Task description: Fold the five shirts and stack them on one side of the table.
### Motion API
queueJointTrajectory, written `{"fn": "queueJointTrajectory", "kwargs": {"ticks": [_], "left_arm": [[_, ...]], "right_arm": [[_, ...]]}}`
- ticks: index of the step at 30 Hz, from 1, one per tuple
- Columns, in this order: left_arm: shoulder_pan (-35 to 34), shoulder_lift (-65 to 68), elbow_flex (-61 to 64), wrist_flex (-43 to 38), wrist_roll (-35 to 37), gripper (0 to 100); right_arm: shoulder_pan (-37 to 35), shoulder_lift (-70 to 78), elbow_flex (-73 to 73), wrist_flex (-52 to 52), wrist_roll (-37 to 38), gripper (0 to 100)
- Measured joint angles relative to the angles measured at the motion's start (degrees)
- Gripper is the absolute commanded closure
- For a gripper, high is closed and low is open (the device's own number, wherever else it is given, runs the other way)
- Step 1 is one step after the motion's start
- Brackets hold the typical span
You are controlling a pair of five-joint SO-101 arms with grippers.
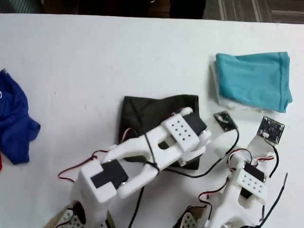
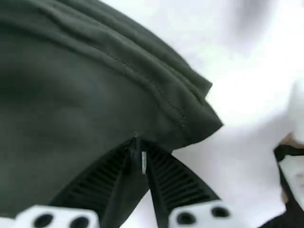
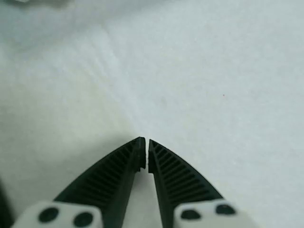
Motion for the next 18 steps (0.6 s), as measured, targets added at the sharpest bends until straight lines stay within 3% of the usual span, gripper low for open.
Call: {"fn": "queueJointTrajectory", "kwargs": {"ticks": [9, 18], "left_arm": [[0.0, 0.7, -0.18, -0.26, 0.0, 97], [-11.52, 0.7, -19.96, 14.07, 0.0, 97]], "right_arm": [[0.0, 0.0, 0.0, 0.0, 0.0, 97.8], [0.0, 0.0, 0.0, 0.0, 0.0, 97.8]]}}
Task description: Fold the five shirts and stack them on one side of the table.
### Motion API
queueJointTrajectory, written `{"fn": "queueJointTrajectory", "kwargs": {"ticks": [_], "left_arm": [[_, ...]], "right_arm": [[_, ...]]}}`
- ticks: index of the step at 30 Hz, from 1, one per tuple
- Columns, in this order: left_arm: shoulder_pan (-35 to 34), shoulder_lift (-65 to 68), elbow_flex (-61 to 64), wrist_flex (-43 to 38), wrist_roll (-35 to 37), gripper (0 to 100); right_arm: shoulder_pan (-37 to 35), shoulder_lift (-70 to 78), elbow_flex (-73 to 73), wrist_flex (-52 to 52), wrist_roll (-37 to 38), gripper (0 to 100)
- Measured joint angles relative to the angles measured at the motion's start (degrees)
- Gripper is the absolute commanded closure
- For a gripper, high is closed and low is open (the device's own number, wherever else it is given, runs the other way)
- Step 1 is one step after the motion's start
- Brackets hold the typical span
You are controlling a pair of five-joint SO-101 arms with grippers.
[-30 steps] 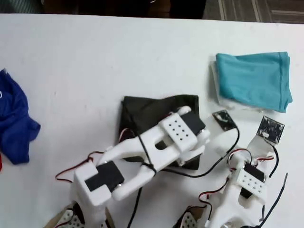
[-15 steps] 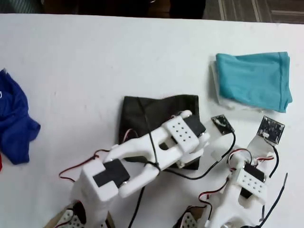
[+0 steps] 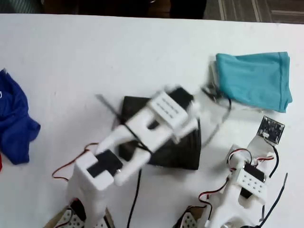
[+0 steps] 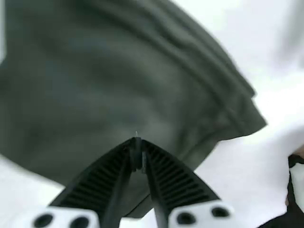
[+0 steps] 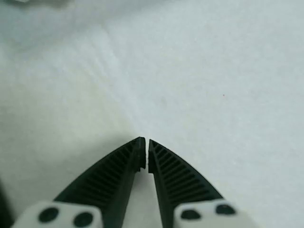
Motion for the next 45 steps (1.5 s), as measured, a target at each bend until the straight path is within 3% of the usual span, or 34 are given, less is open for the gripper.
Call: {"fn": "queueJointTrajectory", "kwargs": {"ticks": [3, 6, 12, 16, 21, 27, 30, 36, 45], "left_arm": [[-3.78, 0.0, -8.09, 4.13, -1.14, 97], [-8.97, 0.0, -9.32, 4.75, -1.85, 97], [-21.63, -1.05, -1.05, 4.4, -4.4, 97], [-27.6, -9.41, 7.3, 1.58, -6.77, 97], [-31.56, -24.79, 27.25, -8.0, -6.86, 97], [-40.88, -40.79, 55.56, -25.05, -7.03, 97], [-46.95, -43.34, 65.23, -31.21, -6.95, 97], [-54.24, -43.96, 77.19, -41.76, -13.8, 97], [-56.09, -44.04, 86.42, -54.07, -15.21, 97]], "right_arm": [[0.0, 0.0, 0.0, 0.0, 0.0, 95.7], [-0.35, 0.0, -0.62, 0.26, 0.44, 87.2], [-11.08, 0.0, -13.98, 15.21, 5.71, 93.6], [-18.73, 0.0, -26.02, 23.82, 6.15, 91.5], [-27.6, 3.25, -35.25, 26.2, 6.15, 90.8], [-32.53, 20.22, -47.12, 27.08, 6.15, 90.6], [-34.55, 30.68, -56.26, 30.59, 6.15, 85.7], [-37.01, 51.96, -78.24, 39.21, 6.15, 80.9], [-37.1, 77.71, -107.25, 55.65, 6.24, 82.3]]}}
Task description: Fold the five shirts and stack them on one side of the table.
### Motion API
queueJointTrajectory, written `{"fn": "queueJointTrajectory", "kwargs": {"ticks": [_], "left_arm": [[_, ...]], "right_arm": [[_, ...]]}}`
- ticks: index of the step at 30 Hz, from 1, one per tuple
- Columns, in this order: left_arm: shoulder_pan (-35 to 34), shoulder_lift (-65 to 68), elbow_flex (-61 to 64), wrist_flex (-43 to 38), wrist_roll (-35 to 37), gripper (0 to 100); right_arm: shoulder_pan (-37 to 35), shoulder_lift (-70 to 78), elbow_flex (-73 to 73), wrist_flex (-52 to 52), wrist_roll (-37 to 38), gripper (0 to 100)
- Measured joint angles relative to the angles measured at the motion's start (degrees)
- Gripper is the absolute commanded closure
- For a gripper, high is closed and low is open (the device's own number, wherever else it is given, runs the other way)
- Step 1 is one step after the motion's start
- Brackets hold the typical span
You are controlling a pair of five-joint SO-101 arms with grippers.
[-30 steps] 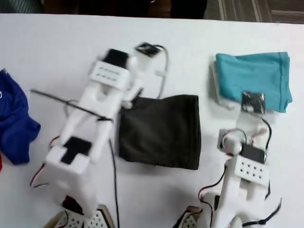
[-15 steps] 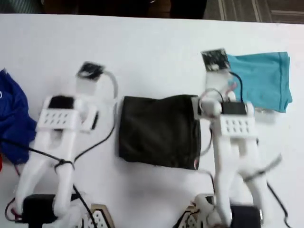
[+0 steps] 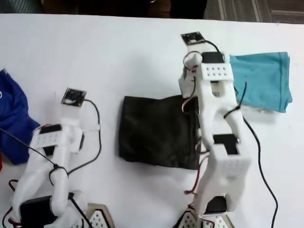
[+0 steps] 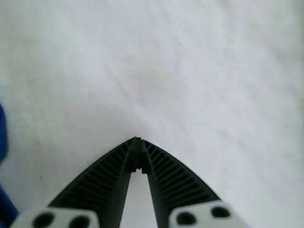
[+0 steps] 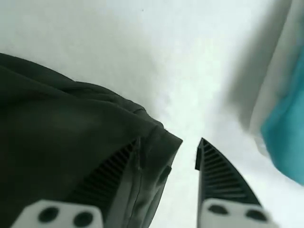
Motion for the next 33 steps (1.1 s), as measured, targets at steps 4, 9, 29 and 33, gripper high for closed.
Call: {"fn": "queueJointTrajectory", "kwargs": {"ticks": [4, 9, 29, 33], "left_arm": [[0.09, -0.09, 0.44, -1.49, 0.0, 97], [0.0, -0.18, 0.62, -1.58, 0.0, 97], [0.09, -0.18, 0.62, -1.58, 0.0, 97], [0.09, -0.18, 0.62, -1.58, 0.0, 97]], "right_arm": [[0.0, 7.91, -8.53, 5.36, 0.0, 83.6], [0.0, 14.95, -15.47, 7.21, 0.0, 92.0], [-0.26, 17.76, -34.9, 11.96, 1.58, 97.9], [-2.46, 17.76, -35.16, 11.96, 4.48, 97.8]]}}
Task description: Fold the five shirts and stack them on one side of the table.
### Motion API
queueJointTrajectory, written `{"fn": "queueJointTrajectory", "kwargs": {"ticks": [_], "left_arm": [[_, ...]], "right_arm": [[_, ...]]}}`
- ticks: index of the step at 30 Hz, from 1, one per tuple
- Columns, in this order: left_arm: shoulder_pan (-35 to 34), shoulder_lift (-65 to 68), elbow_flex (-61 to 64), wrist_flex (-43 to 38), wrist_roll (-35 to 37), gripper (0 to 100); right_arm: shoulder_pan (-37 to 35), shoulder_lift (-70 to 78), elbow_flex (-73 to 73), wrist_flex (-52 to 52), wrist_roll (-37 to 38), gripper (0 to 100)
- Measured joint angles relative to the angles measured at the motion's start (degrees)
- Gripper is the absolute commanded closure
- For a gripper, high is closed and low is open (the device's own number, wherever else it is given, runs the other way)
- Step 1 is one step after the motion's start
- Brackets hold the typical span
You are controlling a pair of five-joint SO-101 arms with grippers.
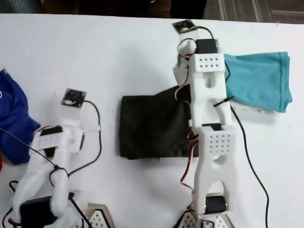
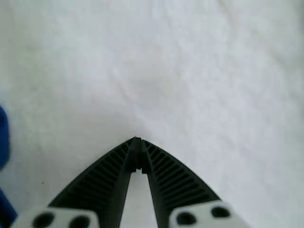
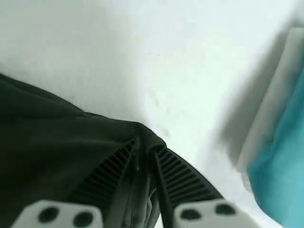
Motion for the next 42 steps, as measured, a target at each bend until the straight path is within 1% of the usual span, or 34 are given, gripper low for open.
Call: {"fn": "queueJointTrajectory", "kwargs": {"ticks": [5, 14, 15, 20, 27, 29, 31, 33, 37, 39, 42], "left_arm": [[0.0, 0.0, 0.0, 0.0, 0.0, 97], [0.0, 0.0, 0.0, 0.0, 0.0, 97], [0.0, 0.0, 0.0, 0.0, 0.0, 97], [0.0, 0.0, 0.0, 0.0, 0.0, 97], [0.0, 0.0, 0.0, 0.0, 0.0, 97], [0.0, -0.26, 0.0, 0.0, 1.14, 97], [0.0, -0.35, -0.53, 0.44, 3.43, 97], [0.0, -0.35, -3.34, 2.55, 5.54, 97], [0.26, -0.35, -12.84, 9.14, 9.41, 97], [2.2, -0.35, -18.46, 12.57, 10.64, 97], [6.95, -0.18, -26.2, 16.53, 12.13, 97]], "right_arm": [[-1.05, 0.18, -1.32, 0.09, 3.34, 97.8], [1.85, 1.58, -3.78, 0.09, 3.6, 97.6], [2.2, 2.29, -3.78, 0.09, 3.6, 96.9], [2.64, 4.92, -3.78, 0.09, 3.6, 86.7], [2.64, 2.37, -6.33, 0.09, -2.73, 86.6], [2.55, -1.93, -4.84, 0.09, -3.6, 90.2], [2.02, -7.74, -0.35, 0.09, -3.96, 98.9], [0.88, -13.89, 6.59, 0.09, -4.04, 97.1], [-1.76, -27.08, 24.44, 0.09, -4.04, 97.8], [-2.64, -33.41, 34.02, -0.88, -4.04, 97.9], [-2.9, -43.16, 48.26, -5.8, -4.04, 97.9]]}}
